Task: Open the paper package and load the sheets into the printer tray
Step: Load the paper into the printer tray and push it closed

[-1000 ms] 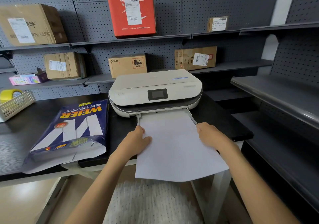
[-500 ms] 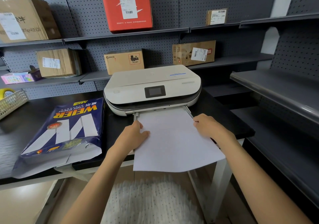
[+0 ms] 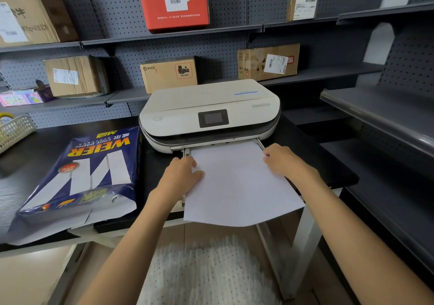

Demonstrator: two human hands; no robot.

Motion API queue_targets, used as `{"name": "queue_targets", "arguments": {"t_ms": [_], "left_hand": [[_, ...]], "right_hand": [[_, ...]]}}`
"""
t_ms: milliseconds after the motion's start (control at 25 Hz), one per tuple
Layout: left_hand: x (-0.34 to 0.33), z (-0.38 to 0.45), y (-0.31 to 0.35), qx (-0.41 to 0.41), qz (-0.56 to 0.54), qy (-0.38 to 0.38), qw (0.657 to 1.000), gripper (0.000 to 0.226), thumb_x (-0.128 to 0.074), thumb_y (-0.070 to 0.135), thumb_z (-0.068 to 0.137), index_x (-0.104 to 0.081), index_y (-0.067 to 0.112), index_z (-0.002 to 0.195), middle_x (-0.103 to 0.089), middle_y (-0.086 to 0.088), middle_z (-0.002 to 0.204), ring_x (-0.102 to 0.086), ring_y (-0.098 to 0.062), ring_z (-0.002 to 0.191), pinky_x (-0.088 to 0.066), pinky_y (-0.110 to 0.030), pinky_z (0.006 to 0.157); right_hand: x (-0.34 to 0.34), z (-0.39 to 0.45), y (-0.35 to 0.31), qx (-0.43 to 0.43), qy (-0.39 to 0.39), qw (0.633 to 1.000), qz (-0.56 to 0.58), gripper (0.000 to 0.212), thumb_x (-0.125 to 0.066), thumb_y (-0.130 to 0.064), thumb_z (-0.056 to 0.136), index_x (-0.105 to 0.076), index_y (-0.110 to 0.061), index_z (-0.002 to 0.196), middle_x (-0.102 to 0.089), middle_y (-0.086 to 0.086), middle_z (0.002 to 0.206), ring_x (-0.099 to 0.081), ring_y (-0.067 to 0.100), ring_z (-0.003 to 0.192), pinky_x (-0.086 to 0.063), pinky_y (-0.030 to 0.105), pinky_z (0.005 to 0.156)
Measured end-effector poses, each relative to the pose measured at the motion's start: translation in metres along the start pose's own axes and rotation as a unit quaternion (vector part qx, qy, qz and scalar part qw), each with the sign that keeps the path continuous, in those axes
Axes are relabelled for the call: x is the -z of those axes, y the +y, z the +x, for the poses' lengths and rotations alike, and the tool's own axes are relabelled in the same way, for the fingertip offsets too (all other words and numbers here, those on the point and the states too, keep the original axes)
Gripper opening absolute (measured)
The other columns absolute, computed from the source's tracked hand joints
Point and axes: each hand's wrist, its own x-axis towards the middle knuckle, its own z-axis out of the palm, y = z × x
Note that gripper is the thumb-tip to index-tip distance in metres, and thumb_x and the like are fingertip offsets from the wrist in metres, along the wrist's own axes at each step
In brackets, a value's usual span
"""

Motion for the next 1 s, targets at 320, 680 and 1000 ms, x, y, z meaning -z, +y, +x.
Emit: {"name": "queue_targets", "arguments": {"t_ms": [320, 680, 1000], "left_hand": [[-0.002, 0.013, 0.002, -0.013, 0.04, 0.059, 0.997, 0.041, -0.063, 0.038, 0.091, -0.06, 0.012, 0.124, -0.048, -0.014, 0.13, -0.057, -0.035, 0.106, -0.041, -0.032, 0.081], [-0.006, 0.029, 0.002, -0.04, 0.111, 0.091, 0.989, 0.035, -0.055, 0.033, 0.095, -0.056, 0.013, 0.124, -0.047, -0.013, 0.125, -0.058, -0.04, 0.1, -0.042, -0.036, 0.075], [-0.006, 0.043, 0.0, -0.049, 0.115, 0.105, 0.987, 0.044, -0.048, 0.052, 0.095, -0.058, 0.02, 0.124, -0.051, -0.01, 0.121, -0.061, -0.038, 0.096, -0.039, -0.034, 0.071]], "right_hand": [[0.002, 0.007, -0.01, 0.011, -0.009, 1.0, 0.015, 0.025, -0.039, -0.013, 0.102, -0.044, -0.009, 0.127, -0.049, 0.016, 0.122, -0.05, 0.022, 0.081, -0.04, 0.031, 0.063], [-0.002, 0.018, -0.019, 0.04, 0.054, 0.998, -0.008, 0.017, -0.047, -0.012, 0.1, -0.041, -0.005, 0.114, -0.055, 0.023, 0.116, -0.052, 0.035, 0.094, -0.045, 0.042, 0.076], [-0.005, 0.034, -0.025, 0.046, 0.071, 0.996, -0.012, 0.033, -0.052, -0.034, 0.099, -0.046, -0.004, 0.11, -0.057, 0.02, 0.114, -0.047, 0.032, 0.088, -0.042, 0.038, 0.072]]}}
